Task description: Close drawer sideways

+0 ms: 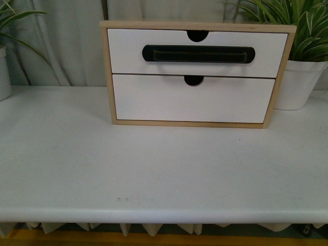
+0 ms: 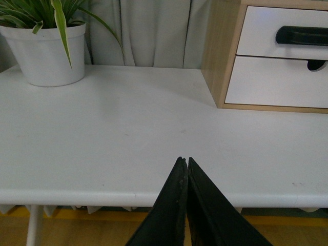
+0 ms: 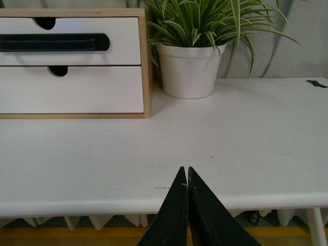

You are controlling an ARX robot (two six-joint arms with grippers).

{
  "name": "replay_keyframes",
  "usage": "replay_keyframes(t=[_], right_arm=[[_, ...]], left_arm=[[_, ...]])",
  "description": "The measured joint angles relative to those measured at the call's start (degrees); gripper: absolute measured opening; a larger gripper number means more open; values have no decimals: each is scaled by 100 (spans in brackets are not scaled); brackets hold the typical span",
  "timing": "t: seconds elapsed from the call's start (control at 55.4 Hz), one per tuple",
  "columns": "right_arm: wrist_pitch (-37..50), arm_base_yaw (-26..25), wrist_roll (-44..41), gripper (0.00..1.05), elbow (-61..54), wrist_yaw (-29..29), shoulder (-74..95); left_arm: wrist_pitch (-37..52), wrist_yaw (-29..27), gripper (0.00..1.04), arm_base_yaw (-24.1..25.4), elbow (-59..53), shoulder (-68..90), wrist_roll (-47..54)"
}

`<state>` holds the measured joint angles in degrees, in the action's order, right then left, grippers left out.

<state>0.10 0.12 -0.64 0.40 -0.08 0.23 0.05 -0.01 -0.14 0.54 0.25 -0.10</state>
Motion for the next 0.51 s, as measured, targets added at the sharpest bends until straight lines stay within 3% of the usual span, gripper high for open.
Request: replay_keyframes(t=[0.126,0.397,0.506], right_arm=[[0,0,2,24,0,-2,0],[0,0,4,69,0,0,0],[0,0,2,92,0,0,0]], left_arm=[[-2,-2,33,0,0,0,0],[-2,0,76,0,0,0,0],[-2,0,99,0,0,0,0]])
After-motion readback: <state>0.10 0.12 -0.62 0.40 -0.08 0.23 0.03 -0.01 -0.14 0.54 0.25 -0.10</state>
